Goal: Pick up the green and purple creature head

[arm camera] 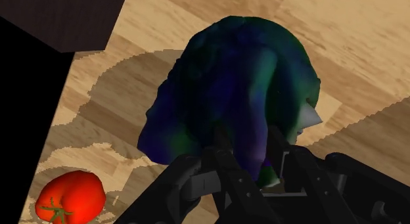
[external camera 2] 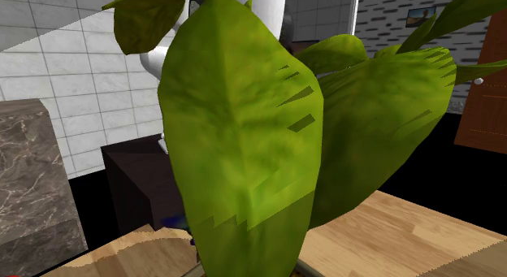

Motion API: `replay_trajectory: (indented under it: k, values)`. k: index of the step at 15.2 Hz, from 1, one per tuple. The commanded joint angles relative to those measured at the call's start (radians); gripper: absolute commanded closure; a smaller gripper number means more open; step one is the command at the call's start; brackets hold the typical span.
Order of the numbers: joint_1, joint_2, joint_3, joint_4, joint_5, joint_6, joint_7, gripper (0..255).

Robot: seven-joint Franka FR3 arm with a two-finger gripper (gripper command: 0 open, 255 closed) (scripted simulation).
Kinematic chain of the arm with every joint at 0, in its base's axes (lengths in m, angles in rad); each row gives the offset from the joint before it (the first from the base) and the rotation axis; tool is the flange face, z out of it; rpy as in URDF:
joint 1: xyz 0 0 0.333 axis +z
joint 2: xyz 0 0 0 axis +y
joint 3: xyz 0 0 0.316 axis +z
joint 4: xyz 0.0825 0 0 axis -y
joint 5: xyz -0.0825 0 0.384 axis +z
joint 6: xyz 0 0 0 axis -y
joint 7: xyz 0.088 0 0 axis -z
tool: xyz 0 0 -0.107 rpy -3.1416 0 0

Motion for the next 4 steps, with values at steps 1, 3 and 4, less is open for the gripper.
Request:
replay_trajectory:
  k: [1,3,4]
  values:
    - [0.000,-0.019,0.000,0.007,0.001,-0.024,-0.002,255]
    - [0.000,-0.030,0.000,0.010,0.001,-0.038,-0.004,255]
    - [0.000,-0.030,0.000,0.010,0.001,-0.038,-0.004,255]
